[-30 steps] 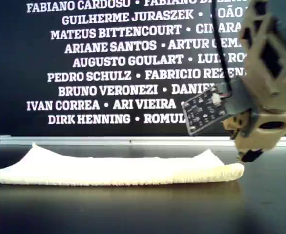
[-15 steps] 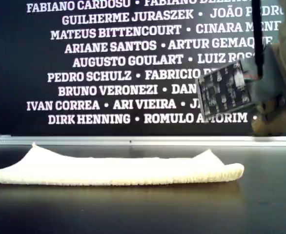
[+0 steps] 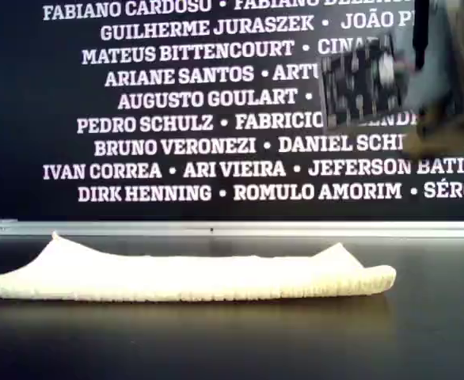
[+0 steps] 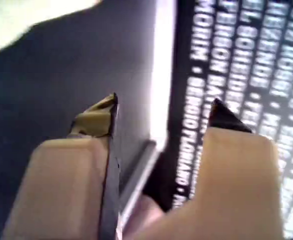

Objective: Fold a cloth

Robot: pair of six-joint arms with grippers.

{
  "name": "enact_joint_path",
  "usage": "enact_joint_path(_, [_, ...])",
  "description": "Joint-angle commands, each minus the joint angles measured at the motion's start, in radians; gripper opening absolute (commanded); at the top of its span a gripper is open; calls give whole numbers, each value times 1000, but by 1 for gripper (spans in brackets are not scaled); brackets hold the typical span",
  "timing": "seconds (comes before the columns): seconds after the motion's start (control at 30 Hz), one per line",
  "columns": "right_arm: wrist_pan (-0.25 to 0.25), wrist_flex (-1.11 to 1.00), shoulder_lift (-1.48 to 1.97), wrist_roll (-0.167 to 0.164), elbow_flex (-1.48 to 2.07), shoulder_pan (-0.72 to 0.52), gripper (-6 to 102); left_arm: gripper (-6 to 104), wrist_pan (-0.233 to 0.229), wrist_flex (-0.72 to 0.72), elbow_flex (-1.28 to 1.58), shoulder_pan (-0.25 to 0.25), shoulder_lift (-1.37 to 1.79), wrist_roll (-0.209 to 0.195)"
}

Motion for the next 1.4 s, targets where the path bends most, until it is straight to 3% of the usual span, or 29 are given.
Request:
enact_joint_path(0.0, [-6,-37,-114,-5,-74,5,81,77,-5,-11,-17,8,18,2])
enact_joint_path(0.13, [-9,-37,-413,-5,-244,6,86,77,-5,-11,-17,8,18,2])
enact_joint_path(0.47, [-11,-37,-1089,12,-710,9,88,77,-5,-11,-17,8,18,3])
enact_joint_path(1.27, [-11,9,-1312,-3,-931,61,86,77,-5,-11,-17,8,18,3])
enact_joint_path(1.37, [-11,9,-1324,-3,-943,61,80,77,-5,-11,-17,8,18,3])
